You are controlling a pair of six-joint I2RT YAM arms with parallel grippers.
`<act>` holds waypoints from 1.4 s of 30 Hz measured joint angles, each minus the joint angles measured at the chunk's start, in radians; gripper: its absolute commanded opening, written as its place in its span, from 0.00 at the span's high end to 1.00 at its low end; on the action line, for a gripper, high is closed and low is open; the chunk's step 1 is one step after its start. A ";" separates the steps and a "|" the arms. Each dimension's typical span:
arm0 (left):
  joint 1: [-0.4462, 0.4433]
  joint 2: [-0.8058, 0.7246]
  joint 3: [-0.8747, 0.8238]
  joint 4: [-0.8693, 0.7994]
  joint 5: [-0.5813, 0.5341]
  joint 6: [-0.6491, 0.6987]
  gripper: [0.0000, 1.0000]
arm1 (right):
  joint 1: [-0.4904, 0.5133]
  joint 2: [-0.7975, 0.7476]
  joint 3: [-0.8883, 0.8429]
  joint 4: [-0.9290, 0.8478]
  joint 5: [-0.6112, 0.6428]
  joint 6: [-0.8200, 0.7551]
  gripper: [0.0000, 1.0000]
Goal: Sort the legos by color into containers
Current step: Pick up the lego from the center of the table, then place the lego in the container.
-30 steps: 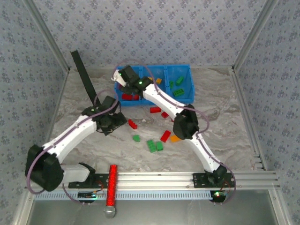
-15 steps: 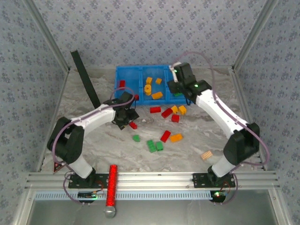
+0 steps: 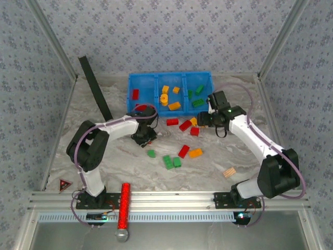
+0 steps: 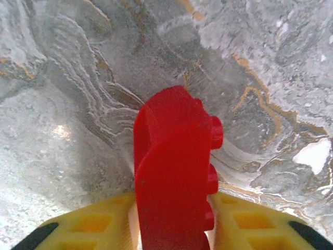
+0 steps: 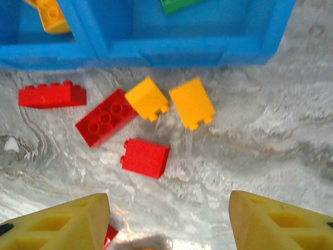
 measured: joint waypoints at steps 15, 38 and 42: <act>0.047 -0.001 0.308 -0.240 -0.100 0.197 0.81 | 0.027 -0.188 -0.146 -0.048 -0.044 0.119 0.36; 0.211 0.441 0.811 -0.239 -0.253 0.517 0.76 | 0.092 -0.461 -0.154 -0.283 0.009 0.296 0.31; 0.211 0.442 0.799 -0.228 -0.233 0.523 0.62 | 0.122 -0.463 -0.176 -0.280 -0.018 0.349 0.28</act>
